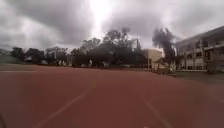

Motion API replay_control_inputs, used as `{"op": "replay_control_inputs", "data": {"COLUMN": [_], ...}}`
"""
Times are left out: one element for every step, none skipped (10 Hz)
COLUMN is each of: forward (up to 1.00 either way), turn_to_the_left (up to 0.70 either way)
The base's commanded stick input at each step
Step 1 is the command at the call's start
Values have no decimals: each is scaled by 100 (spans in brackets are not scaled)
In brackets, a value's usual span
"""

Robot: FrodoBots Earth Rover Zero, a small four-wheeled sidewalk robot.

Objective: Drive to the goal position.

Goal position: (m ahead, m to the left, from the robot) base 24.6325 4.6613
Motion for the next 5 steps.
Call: {"op": "replay_control_inputs", "data": {"forward": [70,70,70,70,70], "turn_to_the_left": [0,0,0,0,0]}}
